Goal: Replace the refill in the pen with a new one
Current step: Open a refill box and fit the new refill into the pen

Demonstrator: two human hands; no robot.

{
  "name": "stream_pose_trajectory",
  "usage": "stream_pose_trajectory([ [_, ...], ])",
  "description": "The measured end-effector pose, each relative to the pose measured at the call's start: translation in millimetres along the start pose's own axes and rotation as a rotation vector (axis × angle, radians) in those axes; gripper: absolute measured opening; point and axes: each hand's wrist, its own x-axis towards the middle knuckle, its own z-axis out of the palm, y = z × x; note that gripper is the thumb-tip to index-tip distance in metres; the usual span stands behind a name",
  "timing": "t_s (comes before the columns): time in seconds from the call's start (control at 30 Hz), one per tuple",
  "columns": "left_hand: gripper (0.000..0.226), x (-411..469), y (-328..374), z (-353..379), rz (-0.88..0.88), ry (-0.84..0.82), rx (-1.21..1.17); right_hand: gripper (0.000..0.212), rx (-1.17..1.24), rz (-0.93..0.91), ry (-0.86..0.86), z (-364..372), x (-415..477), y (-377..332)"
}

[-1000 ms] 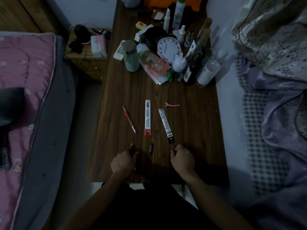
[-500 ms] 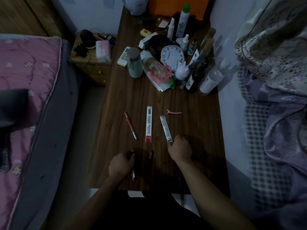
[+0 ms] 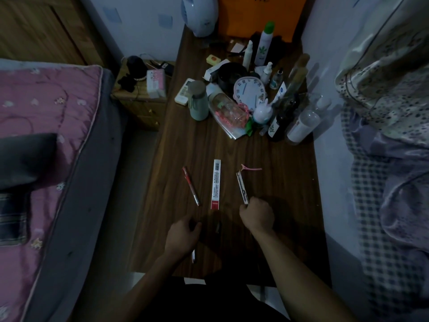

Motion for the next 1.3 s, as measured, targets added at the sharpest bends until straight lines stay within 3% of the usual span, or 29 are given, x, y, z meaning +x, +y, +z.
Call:
stream_pose_trajectory([
  [0.13,0.019,0,18,-4,0.015,0.039,-0.117,0.01,0.227,-0.003,0.02,-8,-21,5],
  [0.37,0.012,2,63,-10,-0.088,-0.063,-0.542,0.021,0.712,-0.131,-0.221,-23,-85,5],
  [0.6,0.028,-5,80,-22,-0.241,-0.199,-0.953,0.015,0.943,-0.162,-0.428,-33,-117,3],
  [0.7,0.024,-13,84,-28,-0.255,-0.211,-1.104,0.015,0.94,-0.206,-0.415,-40,-121,2],
  [0.8,0.015,-20,88,-35,-0.269,-0.212,-1.254,0.017,0.837,-0.267,-0.344,-43,-126,0],
  [0.87,0.011,-22,87,-38,-0.32,-0.186,-1.344,0.021,0.696,-0.362,-0.203,-40,-129,-1],
  [1.07,0.028,-26,82,-42,-0.49,-0.099,-1.459,0.005,0.256,-0.583,0.193,-39,-136,-1],
  [1.17,0.022,-28,86,-43,-0.462,-0.121,-1.441,0.004,0.194,-0.676,0.331,-42,-140,0],
  [1.3,0.029,-32,89,-42,-0.349,-0.122,-1.388,0.009,0.146,-0.723,0.498,-46,-144,-3],
])
